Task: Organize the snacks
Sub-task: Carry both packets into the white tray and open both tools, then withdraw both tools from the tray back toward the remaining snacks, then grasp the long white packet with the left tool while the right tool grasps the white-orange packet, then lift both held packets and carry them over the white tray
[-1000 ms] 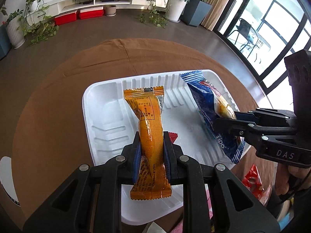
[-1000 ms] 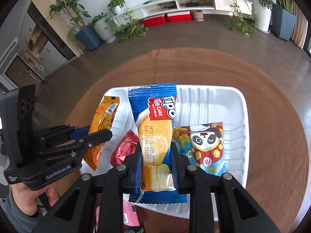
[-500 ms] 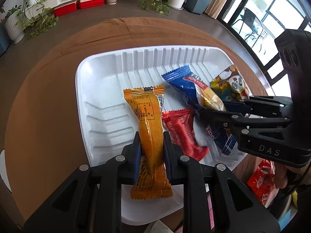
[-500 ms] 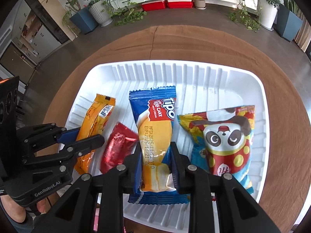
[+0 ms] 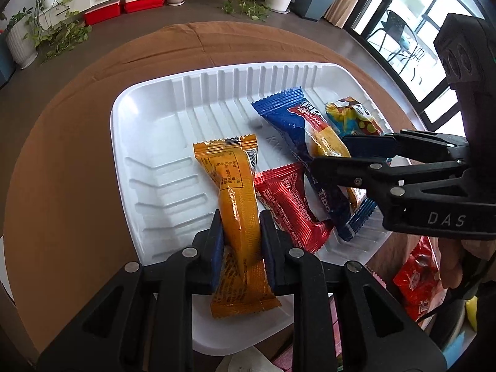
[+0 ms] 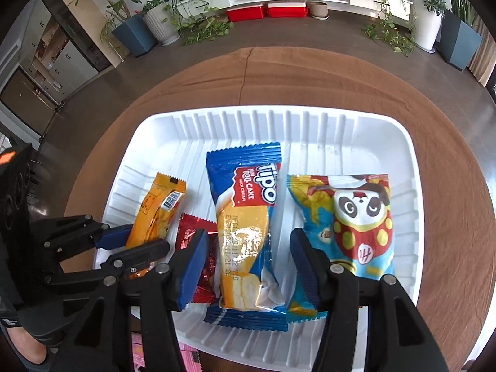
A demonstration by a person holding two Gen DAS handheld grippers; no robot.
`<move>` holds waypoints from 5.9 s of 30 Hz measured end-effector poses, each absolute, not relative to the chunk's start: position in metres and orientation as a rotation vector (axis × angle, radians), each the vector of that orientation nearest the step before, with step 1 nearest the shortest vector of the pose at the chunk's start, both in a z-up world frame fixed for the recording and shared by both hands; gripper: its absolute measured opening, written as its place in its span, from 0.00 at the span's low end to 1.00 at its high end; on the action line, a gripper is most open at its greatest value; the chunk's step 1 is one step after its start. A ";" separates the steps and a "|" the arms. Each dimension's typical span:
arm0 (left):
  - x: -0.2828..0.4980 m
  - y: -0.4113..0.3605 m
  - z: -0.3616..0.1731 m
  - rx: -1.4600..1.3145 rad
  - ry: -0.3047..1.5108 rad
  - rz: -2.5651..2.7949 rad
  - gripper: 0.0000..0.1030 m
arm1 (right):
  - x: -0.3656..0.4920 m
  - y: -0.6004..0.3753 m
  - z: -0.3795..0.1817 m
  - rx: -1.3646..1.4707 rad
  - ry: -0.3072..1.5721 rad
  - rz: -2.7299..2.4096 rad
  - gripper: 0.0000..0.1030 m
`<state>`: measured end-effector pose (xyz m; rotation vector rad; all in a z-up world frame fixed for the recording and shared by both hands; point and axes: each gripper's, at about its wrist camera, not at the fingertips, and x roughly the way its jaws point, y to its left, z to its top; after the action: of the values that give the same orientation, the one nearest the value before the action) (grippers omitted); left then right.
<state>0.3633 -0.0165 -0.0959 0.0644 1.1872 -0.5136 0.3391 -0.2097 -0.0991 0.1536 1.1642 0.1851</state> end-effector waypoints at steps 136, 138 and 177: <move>0.156 0.045 -0.093 -0.007 1.074 -0.478 0.14 | 0.028 -0.249 -0.106 0.293 0.920 0.137 0.24; 0.155 0.049 -0.092 -0.019 1.071 -0.476 0.14 | 0.027 -0.249 -0.104 0.299 0.913 0.138 0.24; 0.229 0.087 0.004 -0.192 0.903 -0.469 0.14 | 0.108 -0.381 -0.023 0.456 0.764 0.034 0.24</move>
<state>0.2290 0.0867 0.0035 -0.1920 0.9035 -0.4690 0.1079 -0.3812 -0.0228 0.4555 0.7638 0.0335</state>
